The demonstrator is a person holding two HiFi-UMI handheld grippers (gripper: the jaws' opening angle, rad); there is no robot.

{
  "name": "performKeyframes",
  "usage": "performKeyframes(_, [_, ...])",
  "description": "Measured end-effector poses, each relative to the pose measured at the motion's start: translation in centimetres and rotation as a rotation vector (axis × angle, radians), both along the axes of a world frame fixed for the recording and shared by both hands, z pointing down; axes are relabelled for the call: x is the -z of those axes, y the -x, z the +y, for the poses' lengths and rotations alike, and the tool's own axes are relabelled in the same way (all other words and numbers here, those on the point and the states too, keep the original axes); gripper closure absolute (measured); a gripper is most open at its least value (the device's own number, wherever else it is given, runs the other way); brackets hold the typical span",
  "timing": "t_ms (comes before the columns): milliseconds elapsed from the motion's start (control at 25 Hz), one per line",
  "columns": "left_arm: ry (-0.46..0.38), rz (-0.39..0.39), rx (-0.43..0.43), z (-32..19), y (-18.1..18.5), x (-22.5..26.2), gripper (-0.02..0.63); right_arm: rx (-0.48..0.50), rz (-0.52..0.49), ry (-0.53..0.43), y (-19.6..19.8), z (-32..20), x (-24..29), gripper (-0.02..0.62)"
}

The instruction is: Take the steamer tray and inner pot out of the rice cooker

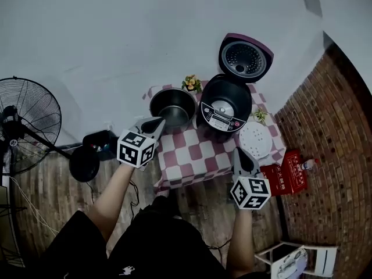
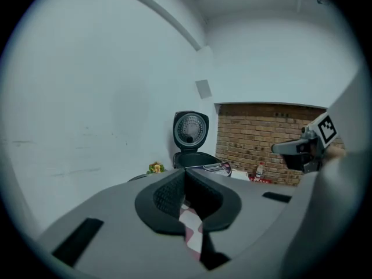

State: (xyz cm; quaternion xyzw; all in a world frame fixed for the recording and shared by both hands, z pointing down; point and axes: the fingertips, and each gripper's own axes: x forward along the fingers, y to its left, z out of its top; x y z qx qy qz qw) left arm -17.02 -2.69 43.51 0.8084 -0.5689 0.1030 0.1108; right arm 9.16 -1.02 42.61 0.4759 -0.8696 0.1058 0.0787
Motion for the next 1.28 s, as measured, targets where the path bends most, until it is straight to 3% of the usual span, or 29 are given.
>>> performKeyframes(520, [-0.114,-0.003,-0.048,7.6,-7.6,3.8,0.604,-0.091,-0.018,-0.076,-6.1,6.7,2.0,0.594])
performKeyframes(1280, [-0.194,-0.018,-0.084,9.6,-11.3,5.9,0.604,-0.155,-0.064,-0.101,-10.0,9.6,3.6,0.594])
